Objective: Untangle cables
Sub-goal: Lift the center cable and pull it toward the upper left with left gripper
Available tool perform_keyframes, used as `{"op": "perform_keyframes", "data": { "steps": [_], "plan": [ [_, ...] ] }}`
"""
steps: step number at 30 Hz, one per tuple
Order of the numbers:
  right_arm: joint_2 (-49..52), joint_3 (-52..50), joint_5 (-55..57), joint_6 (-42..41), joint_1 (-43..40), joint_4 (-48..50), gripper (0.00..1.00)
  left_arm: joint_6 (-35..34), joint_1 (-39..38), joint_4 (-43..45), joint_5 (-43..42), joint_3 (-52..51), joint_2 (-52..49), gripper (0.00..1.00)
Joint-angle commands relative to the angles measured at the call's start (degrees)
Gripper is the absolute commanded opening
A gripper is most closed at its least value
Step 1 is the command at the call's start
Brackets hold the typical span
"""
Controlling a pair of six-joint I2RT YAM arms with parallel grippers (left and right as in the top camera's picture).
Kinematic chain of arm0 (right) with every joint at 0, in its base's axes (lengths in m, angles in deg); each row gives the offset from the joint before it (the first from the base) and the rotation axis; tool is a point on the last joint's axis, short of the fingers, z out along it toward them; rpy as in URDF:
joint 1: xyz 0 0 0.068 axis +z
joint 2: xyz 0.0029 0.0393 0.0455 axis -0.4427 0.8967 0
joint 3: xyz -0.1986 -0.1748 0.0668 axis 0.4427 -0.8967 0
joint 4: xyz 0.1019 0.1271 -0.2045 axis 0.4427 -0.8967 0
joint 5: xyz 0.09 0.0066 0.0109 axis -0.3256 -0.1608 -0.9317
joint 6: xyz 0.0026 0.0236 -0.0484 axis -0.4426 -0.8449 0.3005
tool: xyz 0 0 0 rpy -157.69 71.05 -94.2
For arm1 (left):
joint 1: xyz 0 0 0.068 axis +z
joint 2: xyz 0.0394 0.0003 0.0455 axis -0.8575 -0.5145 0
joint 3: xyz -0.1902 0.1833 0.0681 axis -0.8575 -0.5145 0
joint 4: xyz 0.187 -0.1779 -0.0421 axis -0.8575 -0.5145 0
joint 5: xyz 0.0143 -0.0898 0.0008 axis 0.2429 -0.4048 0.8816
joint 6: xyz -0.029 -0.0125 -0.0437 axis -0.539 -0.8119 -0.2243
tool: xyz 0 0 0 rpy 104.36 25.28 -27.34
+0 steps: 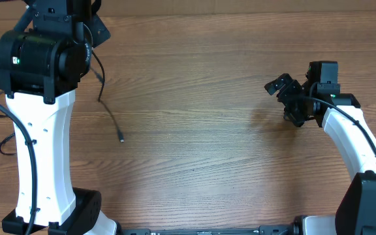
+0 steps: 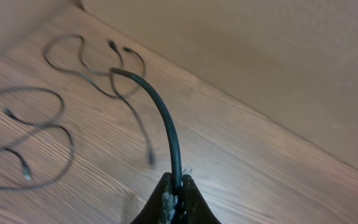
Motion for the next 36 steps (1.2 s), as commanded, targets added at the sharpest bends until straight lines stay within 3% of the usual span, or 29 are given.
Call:
{"op": "perform_keyframes", "data": {
  "steps": [1, 5, 10, 14, 17, 23, 30, 36],
  "plan": [
    [0.04, 1.27, 0.61, 0.22, -0.07, 0.28, 1.00, 4.70, 0.04, 0.59, 7.96, 0.46, -0.48, 0.04],
    [0.04, 1.27, 0.61, 0.22, -0.07, 0.26, 1.00, 2.67, 0.04, -0.98, 13.94, 0.46, -0.61, 0.04],
    [0.04, 1.27, 0.61, 0.22, -0.07, 0.26, 1.00, -12.04, 0.46, -5.03, 18.71, 0.46, -0.50, 0.04],
    [0.04, 1.27, 0.61, 0.22, -0.07, 0.26, 1.00, -14.21, 3.28, -6.97, 18.14, 0.46, -0.50, 0.04],
    [0.04, 1.27, 0.61, 0.22, -0.07, 0.26, 1.00, -25.07, 7.69, -13.25, 17.68, 0.37, -0.39, 0.04],
    [0.04, 1.27, 0.63, 0.22, -0.07, 0.26, 1.00, -22.60, 13.86, -12.63, 0.96, 0.35, -0.57, 0.04],
    [0.04, 1.27, 0.61, 0.22, -0.07, 0.26, 1.00, -7.21, 10.54, -7.08, -6.12, 0.35, -0.74, 0.04],
    [0.04, 1.27, 0.61, 0.22, -0.07, 0.28, 1.00, -1.07, 6.34, -7.08, -15.41, 0.35, -2.21, 0.04]
  ]
}}
